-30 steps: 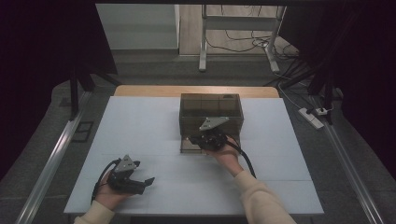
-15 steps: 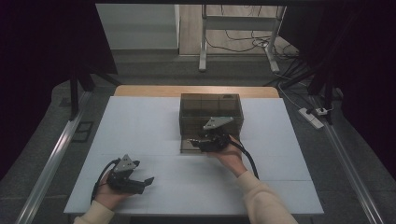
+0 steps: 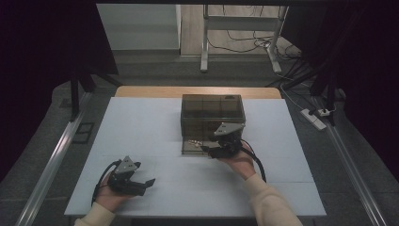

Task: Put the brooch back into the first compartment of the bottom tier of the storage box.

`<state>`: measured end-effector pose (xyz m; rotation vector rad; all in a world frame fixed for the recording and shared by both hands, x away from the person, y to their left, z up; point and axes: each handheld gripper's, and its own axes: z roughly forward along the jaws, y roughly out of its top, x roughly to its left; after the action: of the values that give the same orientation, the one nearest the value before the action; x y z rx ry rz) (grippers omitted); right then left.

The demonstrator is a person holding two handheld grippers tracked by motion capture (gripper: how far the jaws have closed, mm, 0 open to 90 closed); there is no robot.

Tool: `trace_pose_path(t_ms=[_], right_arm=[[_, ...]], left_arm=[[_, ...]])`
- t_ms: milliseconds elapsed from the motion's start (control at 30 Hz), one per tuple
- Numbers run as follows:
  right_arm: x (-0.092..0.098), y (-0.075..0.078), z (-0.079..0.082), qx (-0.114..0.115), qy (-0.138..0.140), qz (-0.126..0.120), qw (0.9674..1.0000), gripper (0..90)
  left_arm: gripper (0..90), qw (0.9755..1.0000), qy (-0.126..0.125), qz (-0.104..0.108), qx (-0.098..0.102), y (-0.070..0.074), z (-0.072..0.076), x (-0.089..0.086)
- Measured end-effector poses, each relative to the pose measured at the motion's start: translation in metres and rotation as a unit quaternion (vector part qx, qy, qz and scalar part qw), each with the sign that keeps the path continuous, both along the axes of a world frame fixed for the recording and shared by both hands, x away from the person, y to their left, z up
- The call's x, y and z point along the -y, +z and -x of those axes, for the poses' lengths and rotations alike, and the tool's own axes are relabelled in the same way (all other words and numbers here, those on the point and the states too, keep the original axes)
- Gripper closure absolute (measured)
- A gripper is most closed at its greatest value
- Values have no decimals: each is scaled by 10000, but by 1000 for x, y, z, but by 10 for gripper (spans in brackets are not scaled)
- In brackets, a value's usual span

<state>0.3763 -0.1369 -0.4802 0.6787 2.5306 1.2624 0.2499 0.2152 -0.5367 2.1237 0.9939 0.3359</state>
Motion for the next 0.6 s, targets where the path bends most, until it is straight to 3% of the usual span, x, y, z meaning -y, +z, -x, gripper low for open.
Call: trace_pose_path(t_ms=[600], right_arm=[[48, 2, 24, 129, -288, -31, 9995, 440]], left_arm=[[120, 10000, 3, 12, -12, 0, -1, 0]])
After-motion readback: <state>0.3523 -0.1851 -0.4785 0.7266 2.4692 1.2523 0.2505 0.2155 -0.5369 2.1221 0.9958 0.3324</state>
